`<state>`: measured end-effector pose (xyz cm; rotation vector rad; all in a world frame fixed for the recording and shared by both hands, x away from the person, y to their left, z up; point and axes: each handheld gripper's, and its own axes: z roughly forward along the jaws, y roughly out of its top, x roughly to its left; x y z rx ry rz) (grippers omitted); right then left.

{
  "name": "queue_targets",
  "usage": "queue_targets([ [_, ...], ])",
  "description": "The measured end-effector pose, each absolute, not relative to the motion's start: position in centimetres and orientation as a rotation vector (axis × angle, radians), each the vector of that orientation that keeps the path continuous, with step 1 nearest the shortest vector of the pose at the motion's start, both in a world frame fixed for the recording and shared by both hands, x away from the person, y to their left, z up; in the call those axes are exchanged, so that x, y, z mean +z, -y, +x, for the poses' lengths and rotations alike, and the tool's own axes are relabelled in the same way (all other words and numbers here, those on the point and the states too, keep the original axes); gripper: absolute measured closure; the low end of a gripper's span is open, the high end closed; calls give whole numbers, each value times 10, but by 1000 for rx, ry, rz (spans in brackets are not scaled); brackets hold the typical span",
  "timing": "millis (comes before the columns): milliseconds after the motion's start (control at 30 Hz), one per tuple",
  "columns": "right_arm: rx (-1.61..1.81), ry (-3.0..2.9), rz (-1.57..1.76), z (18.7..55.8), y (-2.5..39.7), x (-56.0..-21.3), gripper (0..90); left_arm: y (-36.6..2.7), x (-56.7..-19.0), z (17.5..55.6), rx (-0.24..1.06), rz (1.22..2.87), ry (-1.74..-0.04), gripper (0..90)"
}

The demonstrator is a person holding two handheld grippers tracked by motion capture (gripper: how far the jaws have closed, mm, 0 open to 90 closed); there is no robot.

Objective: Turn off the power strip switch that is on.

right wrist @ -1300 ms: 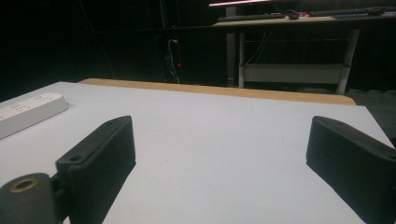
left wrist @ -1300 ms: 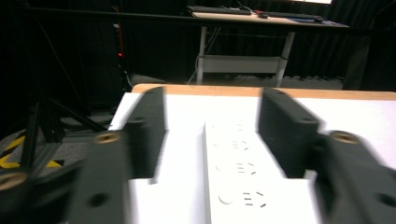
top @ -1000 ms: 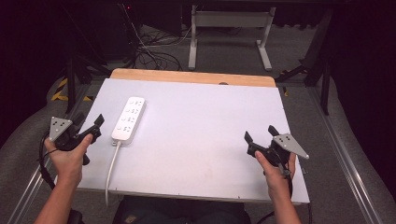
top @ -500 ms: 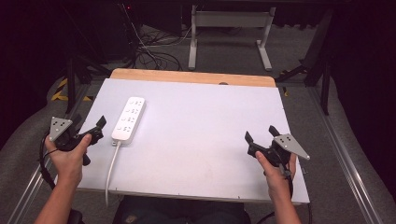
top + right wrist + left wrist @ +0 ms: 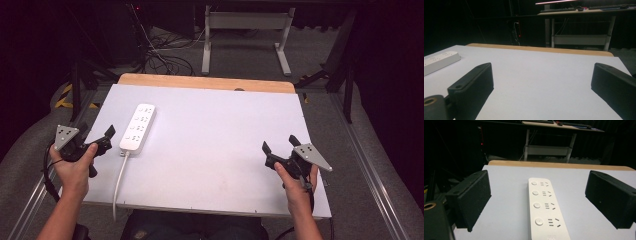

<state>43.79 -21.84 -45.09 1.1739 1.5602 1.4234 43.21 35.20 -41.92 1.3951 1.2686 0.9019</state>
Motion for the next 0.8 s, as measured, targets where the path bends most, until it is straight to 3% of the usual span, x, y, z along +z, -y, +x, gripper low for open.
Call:
queue_targets([
  [800, 1418, -1568, 1164, 438, 216, -451, 45, -352, -420, 432, 894, 1415, -1265, 32],
])
